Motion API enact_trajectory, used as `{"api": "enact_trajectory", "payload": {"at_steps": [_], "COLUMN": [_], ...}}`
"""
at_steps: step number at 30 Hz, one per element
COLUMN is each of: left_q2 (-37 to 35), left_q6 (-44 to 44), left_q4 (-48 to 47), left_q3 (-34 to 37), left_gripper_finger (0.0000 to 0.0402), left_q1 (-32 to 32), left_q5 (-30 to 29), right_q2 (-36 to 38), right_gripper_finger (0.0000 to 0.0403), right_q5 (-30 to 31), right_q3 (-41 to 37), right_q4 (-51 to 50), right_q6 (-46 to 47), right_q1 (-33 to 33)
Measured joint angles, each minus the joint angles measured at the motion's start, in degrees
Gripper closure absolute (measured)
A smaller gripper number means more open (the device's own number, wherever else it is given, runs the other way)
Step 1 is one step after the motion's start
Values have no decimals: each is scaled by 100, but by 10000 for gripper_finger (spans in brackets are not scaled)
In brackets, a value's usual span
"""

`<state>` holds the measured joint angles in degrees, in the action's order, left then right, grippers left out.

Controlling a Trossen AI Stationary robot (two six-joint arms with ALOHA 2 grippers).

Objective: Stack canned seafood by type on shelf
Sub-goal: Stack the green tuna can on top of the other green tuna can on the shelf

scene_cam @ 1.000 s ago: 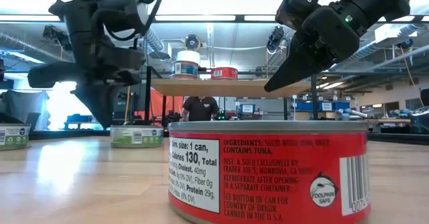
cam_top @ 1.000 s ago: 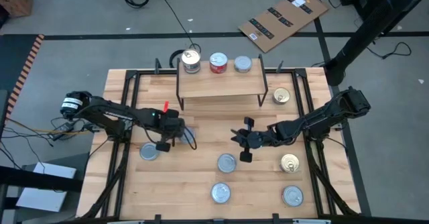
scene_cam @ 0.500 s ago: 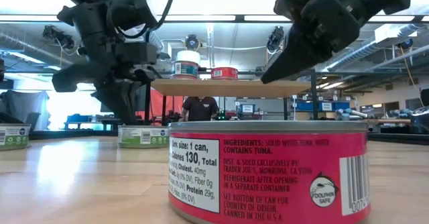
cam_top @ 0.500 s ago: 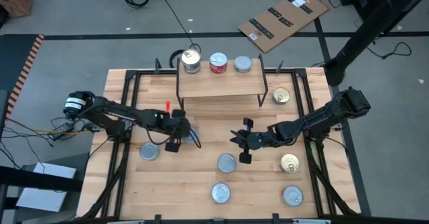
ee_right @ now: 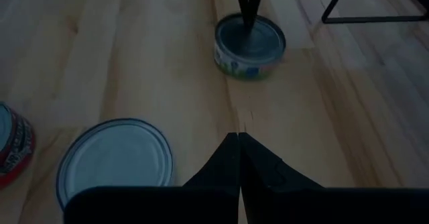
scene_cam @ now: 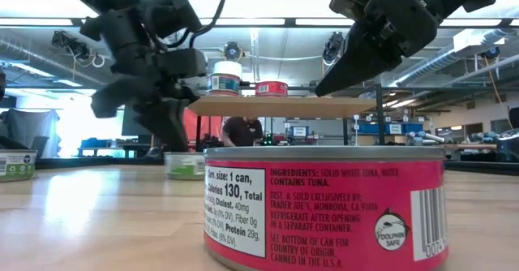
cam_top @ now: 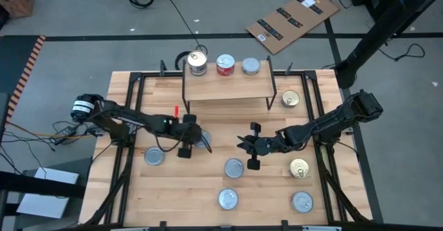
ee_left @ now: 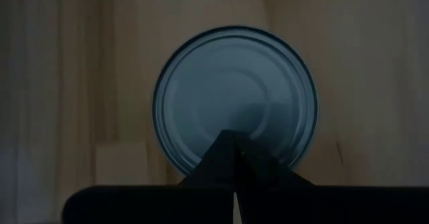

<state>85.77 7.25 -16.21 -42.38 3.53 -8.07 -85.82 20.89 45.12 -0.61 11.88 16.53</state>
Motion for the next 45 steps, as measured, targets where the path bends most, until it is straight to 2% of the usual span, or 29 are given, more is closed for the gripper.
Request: {"api": "enact_trajectory", "payload": {"at_steps": [8,18,23,27,32,40,45], "left_q2": [479,1055,1185,1172,1168,1168,1168], "left_q6": [-22,-174,-3,304,303,263,271], "left_q4": [1454,2748,2563,2018,2044,2006,1793], "left_q3": [10,-32,-435,-734,-827,-827,-827], "left_gripper_finger": [401,401,401,401,401,400,399], "left_q1": [-15,-54,-165,-168,-166,-155,-157], "left_q5": [14,302,524,526,524,519,517], "right_q2": [0,0,0,0,0,0,0], "right_gripper_finger": [393,393,393,393,393,393,393], "right_q5": [-3,-3,-3,-3,-3,-3,-3], "right_q3": [0,0,0,0,0,0,0], "right_q4": [-32,-159,-165,-161,-54,1390,1528], "right_q6": [-4,0,19,37,-114,-863,-1196], "right_q1": [26,26,33,37,37,4,-10]}}
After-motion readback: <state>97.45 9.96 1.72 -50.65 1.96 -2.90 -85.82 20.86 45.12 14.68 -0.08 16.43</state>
